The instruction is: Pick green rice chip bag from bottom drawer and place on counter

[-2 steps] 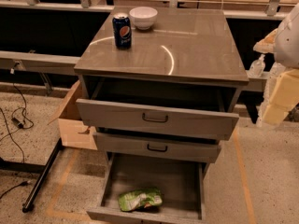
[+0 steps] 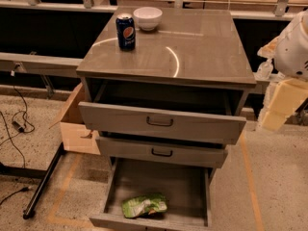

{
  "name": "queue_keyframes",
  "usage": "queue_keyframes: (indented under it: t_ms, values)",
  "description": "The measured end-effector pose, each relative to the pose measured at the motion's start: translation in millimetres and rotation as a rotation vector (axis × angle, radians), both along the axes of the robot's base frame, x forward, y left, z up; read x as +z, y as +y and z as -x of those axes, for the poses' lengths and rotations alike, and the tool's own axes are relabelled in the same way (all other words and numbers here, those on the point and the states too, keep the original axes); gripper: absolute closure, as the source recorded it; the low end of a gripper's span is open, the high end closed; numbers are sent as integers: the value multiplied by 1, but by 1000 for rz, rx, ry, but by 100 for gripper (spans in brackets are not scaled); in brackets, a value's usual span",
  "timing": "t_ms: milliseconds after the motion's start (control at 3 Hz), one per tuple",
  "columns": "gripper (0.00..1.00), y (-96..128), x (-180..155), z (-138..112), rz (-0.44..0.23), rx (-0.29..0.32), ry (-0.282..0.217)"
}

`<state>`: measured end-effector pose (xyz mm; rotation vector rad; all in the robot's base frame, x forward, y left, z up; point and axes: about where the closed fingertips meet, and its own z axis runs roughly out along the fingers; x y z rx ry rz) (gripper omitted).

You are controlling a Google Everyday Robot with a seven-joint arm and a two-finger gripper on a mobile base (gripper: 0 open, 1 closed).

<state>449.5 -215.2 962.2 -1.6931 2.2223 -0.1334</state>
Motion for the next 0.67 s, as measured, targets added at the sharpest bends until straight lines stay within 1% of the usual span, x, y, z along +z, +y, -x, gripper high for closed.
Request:
queue_keyframes:
  t_ms: [333, 667]
  values:
    - [0, 8, -50, -19, 14, 13, -20]
    - [0, 18, -111, -54, 4, 21, -50]
